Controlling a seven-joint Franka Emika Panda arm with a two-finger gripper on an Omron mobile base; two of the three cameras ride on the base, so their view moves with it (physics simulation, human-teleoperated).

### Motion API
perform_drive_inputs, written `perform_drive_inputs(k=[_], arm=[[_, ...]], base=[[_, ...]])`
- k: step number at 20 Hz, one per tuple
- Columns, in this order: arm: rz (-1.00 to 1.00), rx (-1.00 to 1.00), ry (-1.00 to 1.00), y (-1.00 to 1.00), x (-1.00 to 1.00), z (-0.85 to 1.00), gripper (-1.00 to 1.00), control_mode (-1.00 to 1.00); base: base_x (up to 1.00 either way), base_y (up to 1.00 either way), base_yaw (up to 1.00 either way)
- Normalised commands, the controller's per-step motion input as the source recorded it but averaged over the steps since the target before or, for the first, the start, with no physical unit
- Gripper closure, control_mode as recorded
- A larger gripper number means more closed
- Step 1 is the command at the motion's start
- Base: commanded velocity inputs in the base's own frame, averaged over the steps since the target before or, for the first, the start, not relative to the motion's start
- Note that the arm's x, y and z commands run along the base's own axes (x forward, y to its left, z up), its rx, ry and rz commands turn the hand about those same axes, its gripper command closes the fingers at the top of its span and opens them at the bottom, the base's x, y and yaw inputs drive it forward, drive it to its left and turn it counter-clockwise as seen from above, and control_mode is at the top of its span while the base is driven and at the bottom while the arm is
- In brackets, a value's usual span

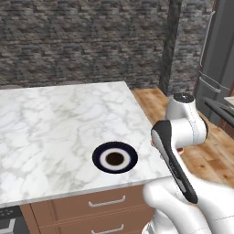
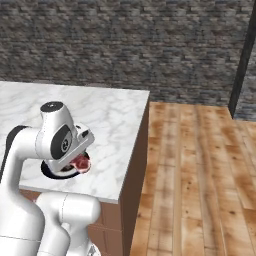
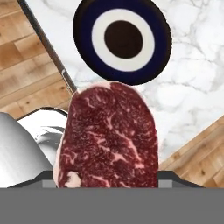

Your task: Place the steak on the rack of the oven.

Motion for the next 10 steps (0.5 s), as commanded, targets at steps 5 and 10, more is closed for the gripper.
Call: perform_drive_inputs(k=[5, 10], arm=[[0.00, 0.00, 0.00, -0.05, -0.05, 0.00, 1.00, -1.00], [0.00, 0.00, 0.00, 0.00, 0.00, 0.00, 1.00, 1.00]], base=[[0.00, 0.00, 0.00], [-0.13, -0.69, -0.07]])
